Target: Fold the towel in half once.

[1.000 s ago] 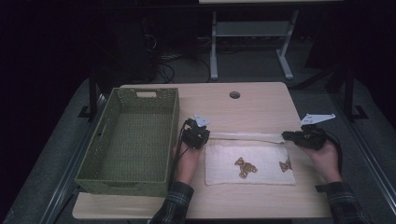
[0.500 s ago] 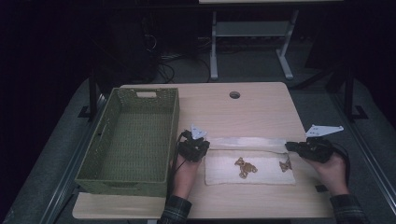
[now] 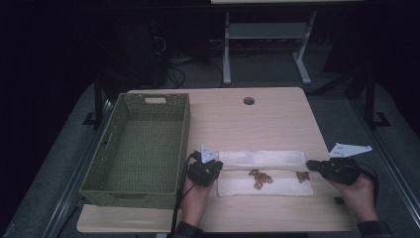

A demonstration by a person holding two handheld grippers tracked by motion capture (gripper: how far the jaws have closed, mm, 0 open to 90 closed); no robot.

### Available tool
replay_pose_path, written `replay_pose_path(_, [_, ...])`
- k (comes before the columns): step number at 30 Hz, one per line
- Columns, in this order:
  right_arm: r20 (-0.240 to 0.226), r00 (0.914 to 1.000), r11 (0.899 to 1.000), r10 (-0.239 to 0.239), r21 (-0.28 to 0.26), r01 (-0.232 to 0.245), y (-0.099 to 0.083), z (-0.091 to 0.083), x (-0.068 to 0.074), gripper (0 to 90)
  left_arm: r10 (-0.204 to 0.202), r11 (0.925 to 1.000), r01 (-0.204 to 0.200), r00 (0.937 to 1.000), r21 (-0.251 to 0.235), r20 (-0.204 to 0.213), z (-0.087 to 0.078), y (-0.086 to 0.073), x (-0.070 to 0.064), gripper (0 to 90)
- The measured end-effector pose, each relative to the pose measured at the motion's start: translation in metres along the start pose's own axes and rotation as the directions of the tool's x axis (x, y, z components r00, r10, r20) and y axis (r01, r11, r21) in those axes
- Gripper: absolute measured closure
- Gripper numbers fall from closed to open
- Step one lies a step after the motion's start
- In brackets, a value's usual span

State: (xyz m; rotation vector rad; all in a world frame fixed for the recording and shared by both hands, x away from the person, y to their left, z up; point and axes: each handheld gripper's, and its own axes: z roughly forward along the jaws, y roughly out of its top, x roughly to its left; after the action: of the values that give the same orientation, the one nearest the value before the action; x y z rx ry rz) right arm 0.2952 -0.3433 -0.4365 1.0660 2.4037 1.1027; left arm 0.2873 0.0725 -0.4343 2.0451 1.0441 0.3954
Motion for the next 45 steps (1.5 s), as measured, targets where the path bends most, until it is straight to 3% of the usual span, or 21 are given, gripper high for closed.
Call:
replay_pose_path(1, [0.009,0.9998,1.0,-0.017,0.004,0.017,-0.003,-0.002,0.003,83.4,0.006,0.9999,-0.007,1.0,0.009,0.005,-0.001,-0.003,-0.004,86.5])
replay_pose_path(10, [-0.003,0.9998,1.0,-0.017,0.004,0.018,-0.012,-0.01,0.013,83.3,0.021,0.9994,-0.021,0.9997,0.026,0.008,-0.012,-0.015,-0.016,86.5])
replay_pose_path(19, [-0.027,0.9994,0.999,-0.022,0.032,0.023,-0.021,-0.01,0.021,83.3,0.015,0.9992,-0.016,0.9997,0.038,0.021,-0.016,-0.024,-0.019,86.4])
replay_pose_path(29, [-0.052,0.9985,0.998,-0.017,0.063,0.02,-0.033,-0.01,0.029,82.8,0.022,0.996,-0.025,0.999,0.085,0.039,-0.016,-0.036,-0.023,86.3])
replay_pose_path(32, [-0.065,0.9976,0.997,-0.025,0.078,0.03,-0.037,-0.009,0.031,80.9,0.012,0.9963,-0.015,0.9991,0.084,0.04,-0.015,-0.039,-0.024,82.8])
replay_pose_path(38, [-0.088,0.9959,0.999,-0.021,0.04,0.025,-0.04,-0.017,0.032,75.0,0.026,0.9972,-0.029,0.9982,0.069,0.053,-0.024,-0.032,-0.025,75.8])
replay_pose_path(39, [-0.097,0.9949,1.0,-0.026,0.014,0.028,-0.039,-0.02,0.033,72.5,0.032,0.9979,-0.034,0.9983,0.056,0.05,-0.027,-0.028,-0.026,74.1])
replay_pose_path(45, [-0.101,0.9942,0.999,-0.036,-0.033,0.033,-0.034,-0.029,0.034,71.0,0.037,0.9982,-0.039,0.9982,0.045,0.047,-0.026,-0.02,-0.027,70.1])
